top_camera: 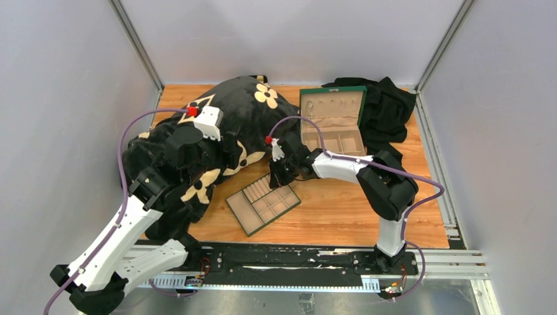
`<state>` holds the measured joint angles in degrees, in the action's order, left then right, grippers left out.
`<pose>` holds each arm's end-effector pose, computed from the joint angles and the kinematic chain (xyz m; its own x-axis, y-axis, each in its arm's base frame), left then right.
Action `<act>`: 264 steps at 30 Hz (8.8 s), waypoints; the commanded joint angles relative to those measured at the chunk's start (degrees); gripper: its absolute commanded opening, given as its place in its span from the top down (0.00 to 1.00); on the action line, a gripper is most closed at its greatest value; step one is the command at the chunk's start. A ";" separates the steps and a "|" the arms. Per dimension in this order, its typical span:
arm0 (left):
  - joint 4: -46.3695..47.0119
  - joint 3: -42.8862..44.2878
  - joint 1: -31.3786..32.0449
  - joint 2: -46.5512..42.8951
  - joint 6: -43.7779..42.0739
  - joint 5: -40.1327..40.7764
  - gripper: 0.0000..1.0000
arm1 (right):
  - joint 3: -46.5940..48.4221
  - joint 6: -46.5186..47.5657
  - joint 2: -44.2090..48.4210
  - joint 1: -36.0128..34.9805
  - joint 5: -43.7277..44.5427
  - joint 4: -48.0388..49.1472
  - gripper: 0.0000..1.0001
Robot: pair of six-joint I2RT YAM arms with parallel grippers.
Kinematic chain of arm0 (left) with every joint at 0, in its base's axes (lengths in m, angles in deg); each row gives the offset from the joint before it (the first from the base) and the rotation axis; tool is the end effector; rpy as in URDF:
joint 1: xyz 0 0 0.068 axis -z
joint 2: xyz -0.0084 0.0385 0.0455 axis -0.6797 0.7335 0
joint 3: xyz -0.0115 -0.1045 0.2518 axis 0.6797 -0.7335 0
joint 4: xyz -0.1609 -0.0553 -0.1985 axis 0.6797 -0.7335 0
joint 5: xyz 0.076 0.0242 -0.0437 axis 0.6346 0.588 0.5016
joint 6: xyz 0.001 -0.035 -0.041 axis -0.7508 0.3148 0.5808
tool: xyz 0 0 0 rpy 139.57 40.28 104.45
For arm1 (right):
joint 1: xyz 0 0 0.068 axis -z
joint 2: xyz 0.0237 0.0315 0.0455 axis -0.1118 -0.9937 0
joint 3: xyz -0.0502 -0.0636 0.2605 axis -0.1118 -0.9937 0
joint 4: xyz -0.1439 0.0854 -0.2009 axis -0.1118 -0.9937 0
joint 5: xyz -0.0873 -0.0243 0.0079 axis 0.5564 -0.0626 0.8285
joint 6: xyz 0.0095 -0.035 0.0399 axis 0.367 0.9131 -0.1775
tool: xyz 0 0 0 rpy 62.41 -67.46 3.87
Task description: Organize the mixed jewelry
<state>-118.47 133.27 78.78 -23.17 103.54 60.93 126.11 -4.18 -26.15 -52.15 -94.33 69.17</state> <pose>0.1429 -0.0937 0.3929 -0.3913 -0.0103 -0.9202 0.3156 0.9378 -0.1447 0.2668 0.2934 0.1752 -0.7162 -0.3565 -0.6000 -0.6748 0.5730 0.4651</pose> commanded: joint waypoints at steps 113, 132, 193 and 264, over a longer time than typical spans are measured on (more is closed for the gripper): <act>1.15 -0.86 -0.28 -0.06 -0.47 0.94 0.22 | 8.35 2.19 -4.84 -2.43 8.50 -12.13 1.00; 1.47 -0.42 -0.28 0.68 -0.82 0.70 0.22 | 6.13 2.16 -4.41 -2.43 12.30 -13.81 1.00; 3.29 -1.00 1.04 4.38 3.67 -3.96 0.22 | -10.90 -10.44 15.72 0.78 27.14 -17.25 0.66; 3.32 -1.40 1.04 3.21 3.08 -4.08 0.22 | -17.82 -12.43 13.79 0.12 29.01 -18.67 0.71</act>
<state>-115.52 131.69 79.64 -19.06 106.80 56.41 110.72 -15.56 -9.78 -51.78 -65.34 50.50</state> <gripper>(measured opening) 0.784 0.305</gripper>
